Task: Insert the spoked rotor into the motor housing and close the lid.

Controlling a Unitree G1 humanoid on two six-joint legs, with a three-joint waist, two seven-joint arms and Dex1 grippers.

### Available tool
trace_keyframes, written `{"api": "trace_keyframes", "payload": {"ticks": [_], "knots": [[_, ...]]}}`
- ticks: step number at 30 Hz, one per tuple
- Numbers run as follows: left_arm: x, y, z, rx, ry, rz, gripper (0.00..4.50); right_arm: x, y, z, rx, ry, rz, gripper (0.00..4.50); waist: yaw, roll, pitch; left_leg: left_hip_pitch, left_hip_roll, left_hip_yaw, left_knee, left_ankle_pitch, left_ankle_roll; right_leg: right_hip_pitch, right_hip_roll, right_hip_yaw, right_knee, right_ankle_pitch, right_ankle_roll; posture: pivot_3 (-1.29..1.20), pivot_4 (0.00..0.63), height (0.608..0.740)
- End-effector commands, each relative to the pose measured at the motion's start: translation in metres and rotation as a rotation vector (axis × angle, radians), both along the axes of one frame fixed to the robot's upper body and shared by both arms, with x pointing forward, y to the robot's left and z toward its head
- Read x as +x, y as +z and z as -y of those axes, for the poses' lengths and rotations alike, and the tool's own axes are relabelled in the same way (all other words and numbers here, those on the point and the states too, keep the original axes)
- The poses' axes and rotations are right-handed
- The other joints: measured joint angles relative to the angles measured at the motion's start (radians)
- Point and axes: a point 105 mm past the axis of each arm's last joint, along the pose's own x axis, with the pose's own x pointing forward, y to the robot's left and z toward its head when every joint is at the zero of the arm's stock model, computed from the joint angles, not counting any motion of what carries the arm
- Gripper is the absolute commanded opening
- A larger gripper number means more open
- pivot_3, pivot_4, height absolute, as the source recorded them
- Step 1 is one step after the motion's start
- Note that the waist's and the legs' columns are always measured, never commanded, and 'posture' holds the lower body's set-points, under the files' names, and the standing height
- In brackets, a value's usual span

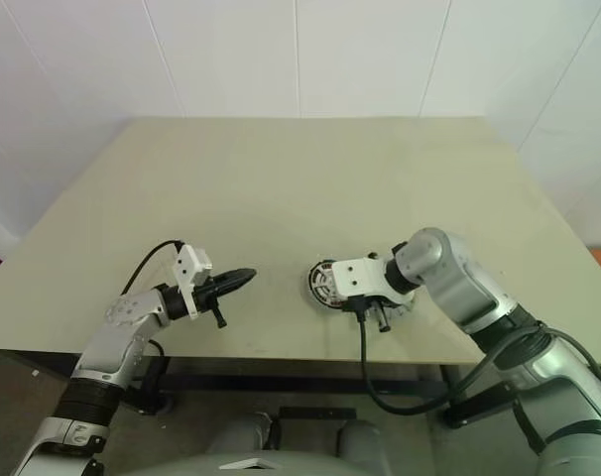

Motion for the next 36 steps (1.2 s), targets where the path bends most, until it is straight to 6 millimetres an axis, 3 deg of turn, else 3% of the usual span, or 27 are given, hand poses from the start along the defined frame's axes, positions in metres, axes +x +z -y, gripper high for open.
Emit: {"api": "trace_keyframes", "payload": {"ticks": [1, 6, 9, 15, 21, 26, 29, 32, 36], "knots": [[0.005, 0.011, 0.0, 0.0, -0.005, 0.05, 0.0, -0.007, 0.001, -0.003, -0.003, 0.041, -0.008, 0.01, 0.001, 0.0, 0.0, 0.0, 0.0, 0.0, 0.0, 0.0, 0.0, 0.0, 0.0, 0.0, 0.0, 0.0, 0.0, 0.0, 0.0, 0.74], [-0.001, 0.019, 0.001, -0.027, -0.038, 0.058, 0.0, -0.001, -0.005, -0.005, -0.004, 0.03, 0.015, 0.01, -0.001, 0.0, 0.0, 0.0, 0.0, 0.0, 0.0, 0.0, 0.0, 0.0, 0.0, 0.0, 0.0, 0.0, 0.0, 0.0, 0.0, 0.74], [-0.006, 0.023, 0.0, -0.05, -0.071, 0.057, 0.0, -0.001, -0.006, -0.005, 0.009, 0.031, 0.003, 0.65, -0.001, 0.0, 0.0, 0.0, 0.0, 0.0, 0.0, 0.0, 0.0, 0.0, 0.0, 0.0, 0.0, 0.0, 0.0, 0.0, 0.0, 0.74], [-0.018, 0.025, 0.002, -0.042, -0.147, 0.065, 0.0, 0.012, 0.007, -0.018, 0.1, -0.022, 0.025, 2.58, -0.009, -0.001, 0.0, 0.007, 0.001, 0.001, 0.0, 0.0, 0.0, 0.005, 0.0, 0.0, 0.0, 0.0, 0.0, 0.0, 0.0, 0.74], [-0.019, 0.023, 0.005, -0.023, -0.188, 0.082, 0.0, 0.034, 0.045, -0.024, 0.246, -0.102, 0.026, 2.58, -0.007, 0.0, 0.0, 0.006, 0.001, 0.0, 0.0, 0.0, 0.0, 0.004, 0.0, 0.0, 0.0, 0.0, -0.001, 0.0, 0.0, 0.74], [-0.014, 0.02, 0.011, -0.021, -0.2, 0.095, 0.0, 0.08, 0.066, 0.02, 0.107, -0.215, 0.256, 2.58, 0.001, 0.0, 0.0, 0.005, 0.001, 0.001, -0.001, 0.0, 0.0, 0.003, -0.001, 0.0, 0.0, 0.0, -0.001, 0.0, 0.0, 0.74], [-0.012, 0.019, 0.014, -0.016, -0.211, 0.103, 0.0, 0.09, 0.066, 0.044, -0.008, -0.219, 0.325, 2.58, -0.001, 0.0, 0.0, 0.004, 0.0, 0.003, -0.001, 0.0, 0.0, 0.003, -0.001, -0.001, -0.002, 0.0, -0.001, 0.0, 0.0, 0.74], [-0.01, 0.019, 0.018, -0.019, -0.215, 0.108, 0.0, 0.089, 0.06, 0.073, -0.159, -0.199, 0.353, 1.94, -0.003, 0.001, 0.001, 0.002, -0.001, 0.004, -0.001, 0.0, 0.0, 0.0, -0.001, 0.0, -0.001, 0.0, -0.001, 0.0, 0.0, 0.74], [-0.009, 0.019, 0.021, -0.023, -0.22, 0.109, 0.0, 0.08, 0.049, 0.099, -0.278, -0.18, 0.314, 0.6, -0.01, 0.001, 0.001, -0.001, 0.0, 0.005, -0.002, 0.001, 0.002, 0.0, 0.001, 0.001, 0.0, 0.001, -0.001, 0.0, 0.0, 0.74]]}}
